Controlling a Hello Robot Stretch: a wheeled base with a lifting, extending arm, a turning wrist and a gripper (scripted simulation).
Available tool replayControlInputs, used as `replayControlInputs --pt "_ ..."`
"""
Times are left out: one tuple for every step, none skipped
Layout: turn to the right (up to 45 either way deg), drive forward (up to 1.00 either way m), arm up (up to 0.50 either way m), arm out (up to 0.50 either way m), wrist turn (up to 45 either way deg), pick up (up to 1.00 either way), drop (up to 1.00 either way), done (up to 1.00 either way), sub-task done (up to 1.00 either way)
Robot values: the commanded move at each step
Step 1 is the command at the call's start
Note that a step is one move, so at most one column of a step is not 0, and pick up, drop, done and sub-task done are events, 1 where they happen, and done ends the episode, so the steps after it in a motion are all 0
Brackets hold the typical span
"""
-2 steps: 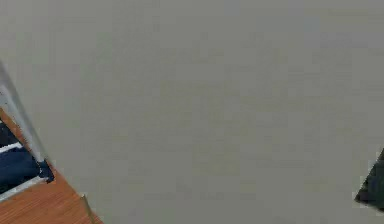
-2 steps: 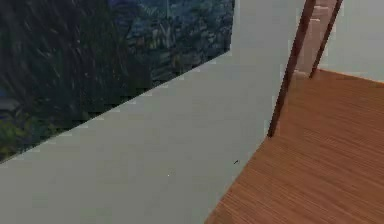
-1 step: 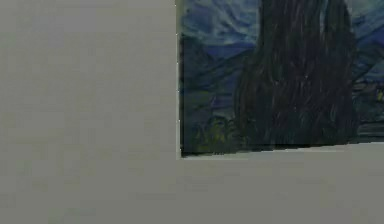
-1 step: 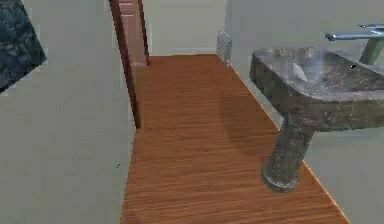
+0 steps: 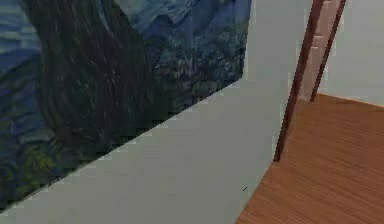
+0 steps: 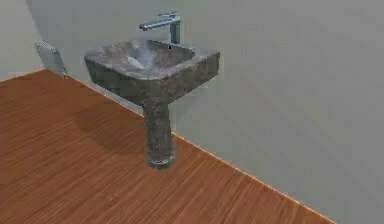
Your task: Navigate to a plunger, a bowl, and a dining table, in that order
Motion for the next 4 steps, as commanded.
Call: replayControlInputs --pt "39.0 0.0 0.0 0.0 0.0 0.0 0.0 0.0 0.0" --pt "0.0 1.0 0.0 0.0 0.0 0.0 0.0 0.0 0.0" --pt "0.0 1.0 0.0 0.0 0.0 0.0 0.0 0.0 0.0" --pt "-42.0 0.0 0.0 0.0 0.0 0.0 0.0 0.0 0.0"
